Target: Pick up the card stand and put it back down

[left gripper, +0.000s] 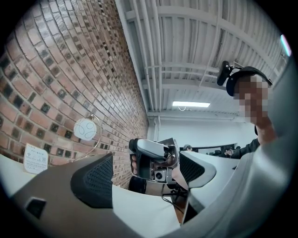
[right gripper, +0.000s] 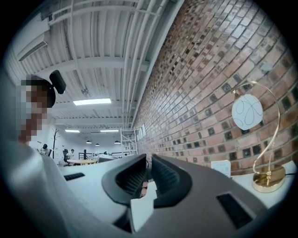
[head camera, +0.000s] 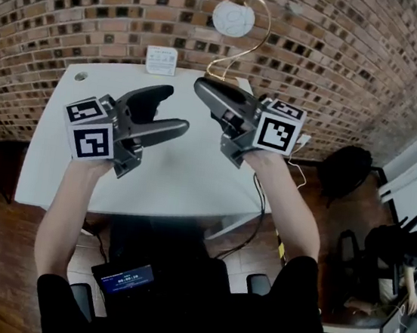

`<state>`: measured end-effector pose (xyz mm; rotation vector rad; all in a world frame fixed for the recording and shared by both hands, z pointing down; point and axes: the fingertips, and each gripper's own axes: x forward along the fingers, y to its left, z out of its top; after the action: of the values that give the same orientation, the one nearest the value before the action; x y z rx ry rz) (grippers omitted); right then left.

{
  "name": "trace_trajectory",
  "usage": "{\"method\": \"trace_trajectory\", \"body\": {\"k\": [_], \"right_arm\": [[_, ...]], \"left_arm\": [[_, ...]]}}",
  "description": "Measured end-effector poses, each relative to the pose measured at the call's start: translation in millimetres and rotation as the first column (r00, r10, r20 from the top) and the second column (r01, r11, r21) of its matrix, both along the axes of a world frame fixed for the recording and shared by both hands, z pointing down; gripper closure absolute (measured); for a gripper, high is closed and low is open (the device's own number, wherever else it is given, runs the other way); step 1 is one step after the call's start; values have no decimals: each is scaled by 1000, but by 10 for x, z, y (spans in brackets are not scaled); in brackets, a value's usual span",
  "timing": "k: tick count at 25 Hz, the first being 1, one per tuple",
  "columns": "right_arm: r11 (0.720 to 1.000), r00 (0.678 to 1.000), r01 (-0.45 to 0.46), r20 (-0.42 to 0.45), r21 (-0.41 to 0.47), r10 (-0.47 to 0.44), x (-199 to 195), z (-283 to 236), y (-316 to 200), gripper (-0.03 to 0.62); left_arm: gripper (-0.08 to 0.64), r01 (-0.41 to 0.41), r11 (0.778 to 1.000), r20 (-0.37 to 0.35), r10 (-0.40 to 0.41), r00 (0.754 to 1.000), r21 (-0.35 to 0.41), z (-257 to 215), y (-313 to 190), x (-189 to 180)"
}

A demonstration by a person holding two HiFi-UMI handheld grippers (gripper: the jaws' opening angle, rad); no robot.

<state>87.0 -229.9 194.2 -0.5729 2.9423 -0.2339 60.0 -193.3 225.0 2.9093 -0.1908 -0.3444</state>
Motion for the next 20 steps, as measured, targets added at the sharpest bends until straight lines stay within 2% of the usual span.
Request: {"method": "trace_trajectory", "body": {"k": [5,9,20], "right_arm": [[1000,1000,-6,-5,19,6,13,-35,177,544],[1000,999,6,31,-12,-6,61,38,326,543],[998,999,-13,48,61,10,189,5,880,543]], "left_arm": [[121,-8,1000,-10,8,1000,0,-26,118,26],[121,-23,1000,-13,23,1000,9,-31,249,83],[121,-54,998,-5,54,999,13,36,615,248]]}}
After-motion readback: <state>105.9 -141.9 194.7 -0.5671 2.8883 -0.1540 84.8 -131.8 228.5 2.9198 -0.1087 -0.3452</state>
